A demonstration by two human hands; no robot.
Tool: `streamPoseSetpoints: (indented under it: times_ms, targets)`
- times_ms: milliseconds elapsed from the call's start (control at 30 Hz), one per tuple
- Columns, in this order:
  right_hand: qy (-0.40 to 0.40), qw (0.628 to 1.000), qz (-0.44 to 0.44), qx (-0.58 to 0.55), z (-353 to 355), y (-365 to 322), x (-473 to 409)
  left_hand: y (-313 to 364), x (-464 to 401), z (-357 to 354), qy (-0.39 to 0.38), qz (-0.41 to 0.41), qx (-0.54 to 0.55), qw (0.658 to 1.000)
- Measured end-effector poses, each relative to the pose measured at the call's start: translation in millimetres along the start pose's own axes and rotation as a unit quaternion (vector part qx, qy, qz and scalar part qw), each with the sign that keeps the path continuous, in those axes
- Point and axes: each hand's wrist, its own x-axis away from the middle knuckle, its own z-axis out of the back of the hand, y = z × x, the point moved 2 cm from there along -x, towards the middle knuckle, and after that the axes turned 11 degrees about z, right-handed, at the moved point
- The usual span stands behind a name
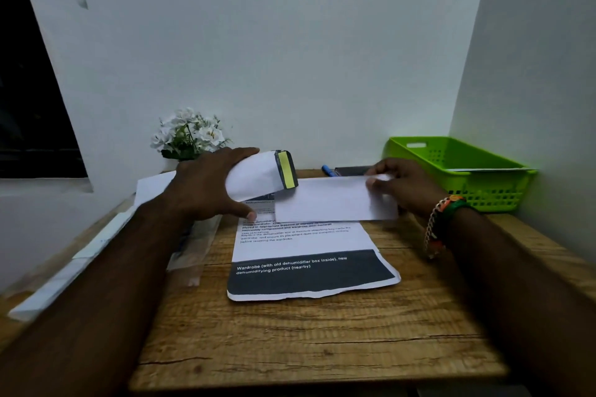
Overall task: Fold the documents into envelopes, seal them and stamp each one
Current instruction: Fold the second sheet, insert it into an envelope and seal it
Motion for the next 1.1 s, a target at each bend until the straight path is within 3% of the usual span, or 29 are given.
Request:
streamPoseSetpoints:
  times_ms: [200, 400, 1100]
  targets:
    - [0.175, 0.984, 0.027, -0.02, 20, 9, -9, -1, -1, -1, 0.012, 0.008, 0.0, 1.0]
    - [0.219, 0.971, 0.093, -0.026, 22, 2, -10, -2, -3, -4, 0.005, 0.017, -0.022, 1.0]
    - [0.058, 0.991, 0.12, -0.016, 4, -8, -4, 29, 0, -22, -0.02, -0.06, -0.085, 0.994]
